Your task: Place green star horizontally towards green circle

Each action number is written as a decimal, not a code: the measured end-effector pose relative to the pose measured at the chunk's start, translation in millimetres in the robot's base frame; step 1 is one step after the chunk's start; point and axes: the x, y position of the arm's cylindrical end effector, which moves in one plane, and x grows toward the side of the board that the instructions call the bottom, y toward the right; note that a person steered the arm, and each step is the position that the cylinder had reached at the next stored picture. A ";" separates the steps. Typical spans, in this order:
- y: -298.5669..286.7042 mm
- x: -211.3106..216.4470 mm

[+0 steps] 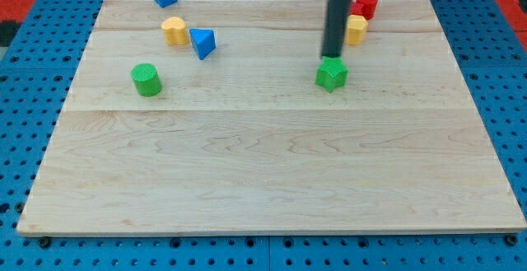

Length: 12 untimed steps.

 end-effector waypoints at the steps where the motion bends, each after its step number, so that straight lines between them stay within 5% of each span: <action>1: 33.1 37.2; 2: -47.6 37.8; 6: -33.0 0.4; 9: -118.0 4.1; 12: -140.8 4.2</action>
